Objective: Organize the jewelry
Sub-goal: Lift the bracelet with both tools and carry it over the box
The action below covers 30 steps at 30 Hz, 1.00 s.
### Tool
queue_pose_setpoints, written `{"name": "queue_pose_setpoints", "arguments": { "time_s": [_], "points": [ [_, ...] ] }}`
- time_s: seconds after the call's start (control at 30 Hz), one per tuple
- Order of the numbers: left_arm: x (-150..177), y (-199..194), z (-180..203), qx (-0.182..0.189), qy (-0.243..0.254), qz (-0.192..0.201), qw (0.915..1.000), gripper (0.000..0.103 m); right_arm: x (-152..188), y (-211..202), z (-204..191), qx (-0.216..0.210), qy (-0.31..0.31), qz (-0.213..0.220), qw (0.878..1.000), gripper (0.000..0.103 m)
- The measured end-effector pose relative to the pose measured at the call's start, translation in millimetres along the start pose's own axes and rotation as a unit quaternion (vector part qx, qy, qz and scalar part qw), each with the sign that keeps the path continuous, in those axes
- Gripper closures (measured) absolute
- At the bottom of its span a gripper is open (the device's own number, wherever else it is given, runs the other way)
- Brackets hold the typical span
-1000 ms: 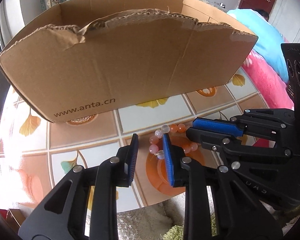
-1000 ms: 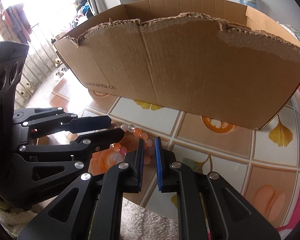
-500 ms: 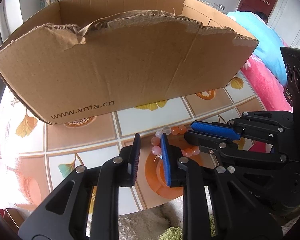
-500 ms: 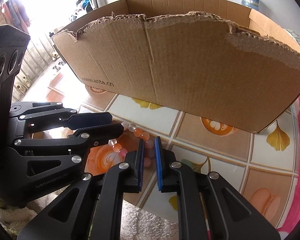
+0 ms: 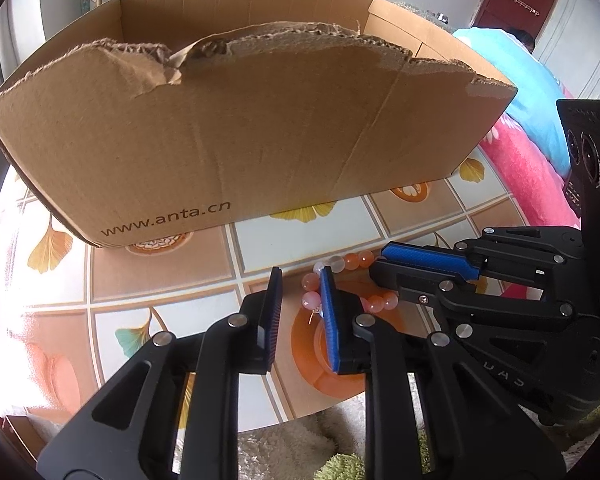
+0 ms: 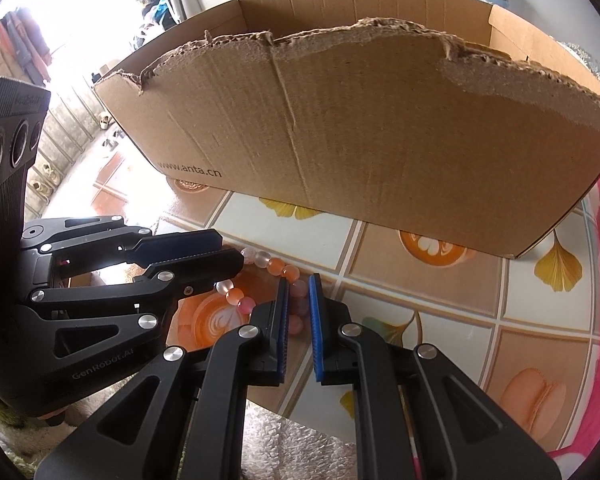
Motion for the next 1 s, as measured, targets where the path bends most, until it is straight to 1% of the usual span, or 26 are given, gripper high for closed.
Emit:
{"name": "queue_pose_setpoints", "arguments": {
  "time_s": [0.03,0.13,0.27,0.33,0.43,0.53,0.63,0.73,0.83,0.87,0.93,1.0],
  "points": [
    [0.0,-0.3,-0.5,0.002,-0.002,0.0,1.0,0.086,-0.1,0.0,0.7,0.0,0.001,0.0,1.0,0.093],
    [0.4,-1.2,0.9,0.013,-0.007,0.0,0.9999,0.095,-0.5,-1.5,1.4,0.002,0.003,0.003,1.0,0.093],
    [-1.3,-6.3,3.2,0.016,-0.001,0.011,0.9998,0.095,-4.8,-9.5,2.5,0.007,0.002,0.014,1.0,0.093],
    [-5.5,-13.9,4.4,0.028,-0.004,0.023,0.9993,0.095,-7.9,-16.1,2.6,0.008,0.001,0.021,1.0,0.093],
    [-14.3,-35.4,7.2,0.044,0.0,0.048,0.9979,0.095,-15.9,-35.8,-1.2,0.005,0.001,0.042,0.999,0.093],
    [-28.4,-66.3,10.5,0.062,0.006,0.08,0.9949,0.095,-28.5,-63.9,-9.4,0.003,-0.008,0.072,0.997,0.093],
    [-47.9,-99.5,15.5,0.072,0.021,0.118,0.9901,0.095,-45.6,-94.2,-18.6,-0.006,-0.018,0.11,0.994,0.093],
    [-74.4,-132.9,21.3,0.082,0.04,0.163,0.9823,0.095,-70.8,-121.5,-24.3,-0.012,-0.033,0.154,0.987,0.093],
    [-97.8,-146.5,23.7,0.076,0.06,0.19,0.9771,0.095,-99.1,-133.9,-25.8,-0.024,-0.048,0.185,0.981,0.093],
    [-107.4,-147.4,22.6,0.072,0.066,0.197,0.9755,0.095,-109.9,-132.6,-23.7,-0.029,-0.052,0.188,0.98,0.093],
    [-122.0,-142.2,19.1,0.055,0.074,0.198,0.9758,0.095,-129.6,-122.1,-21.0,-0.044,-0.057,0.182,0.981,0.093],
    [-137.4,-129.0,8.5,0.042,0.074,0.188,0.9784,0.095,-146.7,-101.8,-17.5,-0.066,-0.054,0.157,0.984,0.093]
  ]
}}
Point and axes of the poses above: each gripper's, at about its wrist camera, not at the fingertips, and y roughly the way its jaws point, z to its right, x to its underside, the point moved 7 cm from there along y, roughly the way its jaws point, and after that the axes turned 11 degrees about z, right-handed, at the moved point
